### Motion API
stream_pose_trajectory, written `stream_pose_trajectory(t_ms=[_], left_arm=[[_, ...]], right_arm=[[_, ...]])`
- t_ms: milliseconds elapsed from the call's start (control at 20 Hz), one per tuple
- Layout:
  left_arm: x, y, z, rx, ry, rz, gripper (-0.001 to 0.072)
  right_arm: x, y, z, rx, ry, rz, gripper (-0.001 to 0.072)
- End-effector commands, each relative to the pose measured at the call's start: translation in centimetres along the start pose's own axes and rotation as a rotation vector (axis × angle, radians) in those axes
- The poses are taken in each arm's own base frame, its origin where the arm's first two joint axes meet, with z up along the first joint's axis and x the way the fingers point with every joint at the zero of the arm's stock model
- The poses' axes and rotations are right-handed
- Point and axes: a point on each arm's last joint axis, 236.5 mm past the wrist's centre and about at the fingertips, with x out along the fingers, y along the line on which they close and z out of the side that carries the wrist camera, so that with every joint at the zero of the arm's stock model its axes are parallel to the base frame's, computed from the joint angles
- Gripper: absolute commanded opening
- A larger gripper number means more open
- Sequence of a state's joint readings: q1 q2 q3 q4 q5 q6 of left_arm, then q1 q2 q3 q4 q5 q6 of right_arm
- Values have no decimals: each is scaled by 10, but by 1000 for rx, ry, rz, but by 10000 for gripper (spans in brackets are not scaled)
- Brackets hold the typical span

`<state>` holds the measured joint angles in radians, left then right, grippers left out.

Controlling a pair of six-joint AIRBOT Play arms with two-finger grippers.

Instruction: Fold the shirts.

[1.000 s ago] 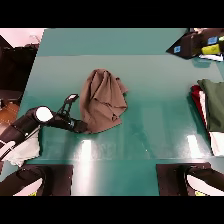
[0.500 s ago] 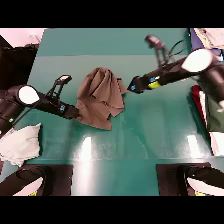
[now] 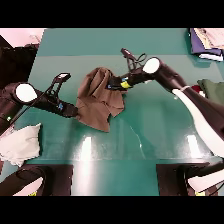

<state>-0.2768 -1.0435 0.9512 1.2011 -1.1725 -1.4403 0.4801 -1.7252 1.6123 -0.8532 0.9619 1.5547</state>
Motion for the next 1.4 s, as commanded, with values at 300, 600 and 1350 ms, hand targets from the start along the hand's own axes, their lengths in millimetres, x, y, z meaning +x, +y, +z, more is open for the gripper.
stream_pose_trajectory(t_ms=[300, 600, 1350], left_arm=[[-1, -1, 1, -2, -4, -4, 28], [-1, -2, -3, -3, 15, -8, 28], [-198, 17, 93, 242, -286, 381, 27]], right_arm=[[76, -9, -8, 116, 161, -66, 474], [93, -18, -4, 98, 100, -164, 137], [-266, -80, -7, -182, 37, -711, 16]])
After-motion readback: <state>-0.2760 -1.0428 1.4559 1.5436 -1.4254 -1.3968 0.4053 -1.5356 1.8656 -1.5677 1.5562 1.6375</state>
